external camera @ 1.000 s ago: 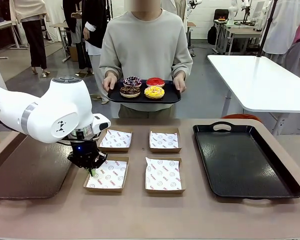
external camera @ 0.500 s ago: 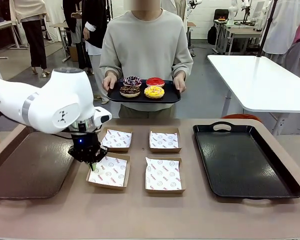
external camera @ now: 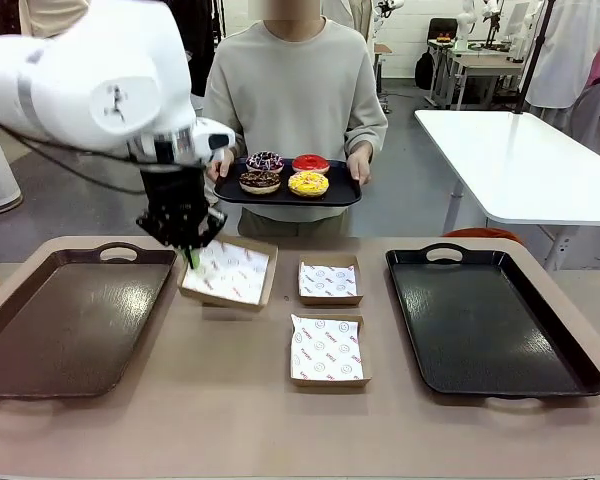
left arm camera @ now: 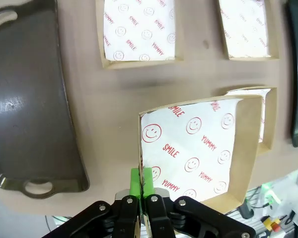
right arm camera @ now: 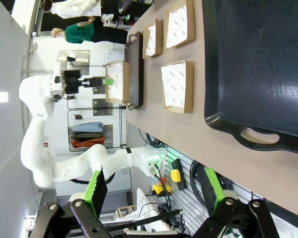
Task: Individually package the donuts and arrange them on the tray.
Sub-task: Pick up one Paper togo box.
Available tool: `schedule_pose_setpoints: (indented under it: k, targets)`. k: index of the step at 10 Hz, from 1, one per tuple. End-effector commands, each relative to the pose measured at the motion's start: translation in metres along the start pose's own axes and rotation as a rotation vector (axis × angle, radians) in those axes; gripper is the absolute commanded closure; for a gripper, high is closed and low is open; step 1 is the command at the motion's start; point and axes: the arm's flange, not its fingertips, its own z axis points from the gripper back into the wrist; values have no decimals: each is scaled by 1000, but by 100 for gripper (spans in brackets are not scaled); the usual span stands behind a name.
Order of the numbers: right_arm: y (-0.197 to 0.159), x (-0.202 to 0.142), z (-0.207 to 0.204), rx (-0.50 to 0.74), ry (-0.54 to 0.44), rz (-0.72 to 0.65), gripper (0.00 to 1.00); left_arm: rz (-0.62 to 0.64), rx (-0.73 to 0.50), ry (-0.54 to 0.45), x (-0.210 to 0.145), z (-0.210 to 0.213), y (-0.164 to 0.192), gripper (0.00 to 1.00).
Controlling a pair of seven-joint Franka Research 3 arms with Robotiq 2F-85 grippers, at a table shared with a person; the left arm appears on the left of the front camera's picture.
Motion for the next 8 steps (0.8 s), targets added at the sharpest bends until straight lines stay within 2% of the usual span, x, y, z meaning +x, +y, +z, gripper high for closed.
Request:
schedule_pose_setpoints:
  k: [1,4,8]
  targets:
    - [1,1,-1,11,-5,4,0,25,8,-11,21,15,4,100]
    - [1,1,-1,11,-5,4,0,99,6,-13,66,26,13,100]
    - [1,1,-1,11,-5,4,0,86,-14,14,106,5,30,100]
